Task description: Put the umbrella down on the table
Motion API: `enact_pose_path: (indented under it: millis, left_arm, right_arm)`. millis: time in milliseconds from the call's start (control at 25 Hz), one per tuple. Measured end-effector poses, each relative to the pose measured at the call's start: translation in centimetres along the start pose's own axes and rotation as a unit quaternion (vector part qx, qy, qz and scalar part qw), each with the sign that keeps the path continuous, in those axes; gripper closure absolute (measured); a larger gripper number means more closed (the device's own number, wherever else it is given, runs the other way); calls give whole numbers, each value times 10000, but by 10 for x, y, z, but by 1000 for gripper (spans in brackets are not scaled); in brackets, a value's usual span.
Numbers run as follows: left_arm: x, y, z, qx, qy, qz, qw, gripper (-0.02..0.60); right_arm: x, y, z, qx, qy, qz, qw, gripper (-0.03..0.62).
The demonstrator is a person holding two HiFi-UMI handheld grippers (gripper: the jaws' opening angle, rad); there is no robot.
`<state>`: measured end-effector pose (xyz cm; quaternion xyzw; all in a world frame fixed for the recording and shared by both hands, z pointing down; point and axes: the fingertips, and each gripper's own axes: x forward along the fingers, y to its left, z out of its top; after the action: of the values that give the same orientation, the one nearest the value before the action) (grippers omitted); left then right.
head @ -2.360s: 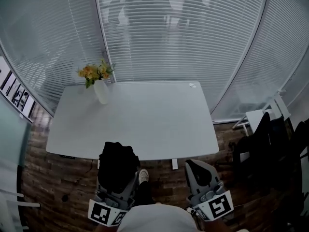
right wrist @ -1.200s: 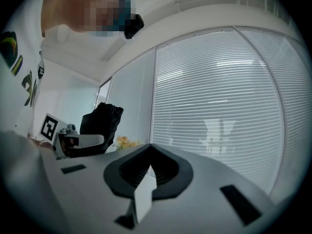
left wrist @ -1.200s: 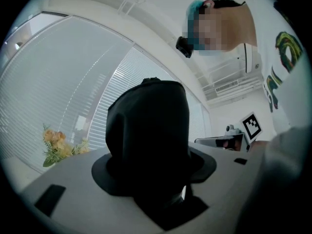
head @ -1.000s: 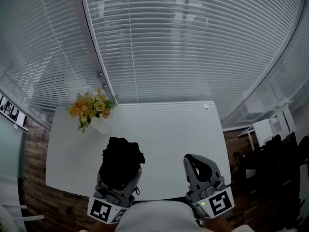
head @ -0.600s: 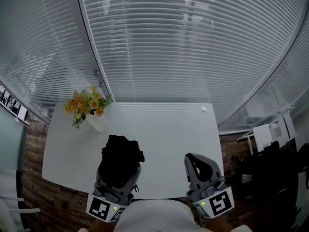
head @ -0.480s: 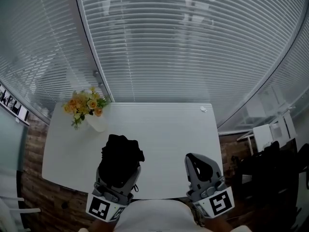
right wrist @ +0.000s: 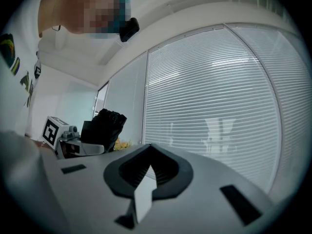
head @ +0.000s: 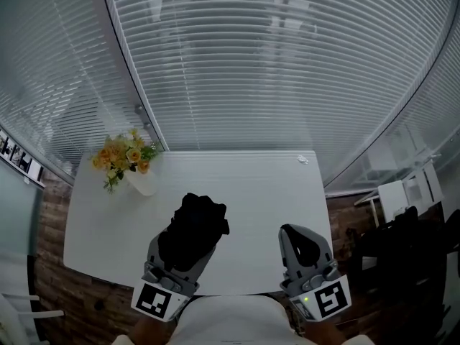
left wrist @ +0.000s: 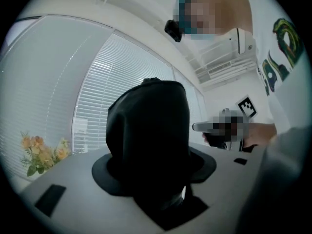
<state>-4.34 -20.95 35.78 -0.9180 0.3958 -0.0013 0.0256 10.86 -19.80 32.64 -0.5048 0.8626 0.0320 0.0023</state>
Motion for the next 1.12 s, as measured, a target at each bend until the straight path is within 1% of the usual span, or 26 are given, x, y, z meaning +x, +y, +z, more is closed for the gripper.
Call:
enact_pose_path:
  millis: [160,360,480,560,800,920,1000,1120]
  left_arm:
    - [11,-3,-18,289,499,-272,9980,319]
    - [27,-4,-43,433,943,-566,9930,321]
    - [37,-4,-62,670,1179,-756,9879,321]
    - [44,-5,-77,851,1374,-903,9827,321]
    - [58,-10,-130,1366,2121,-1330,9585,324]
    - [63,-11,-153,1445,2414,-1525,9474,327]
    - [66,-14,-169,1531,2627,-1698,9374,328]
    - [69,-19,-192,1739,2922,-1943,9201,330]
  right_arm:
    - [2,-1,-4,51,32,-16,10000,585]
    - [4,-3,-8,77,71,-53,9999,585]
    - [3,-4,-8,83,86,-70,9999,585]
    - [1,-5,-8,79,82,-86,9999,585]
    - [-1,-6,-8,81,80,-106,9999,585]
    - [-1,-7,-8,84,82,-102,9999,585]
    - [-1,-7,-8,83,83,-96,9999,585]
    - [-2,-7,-8,82,86,-93,9999,585]
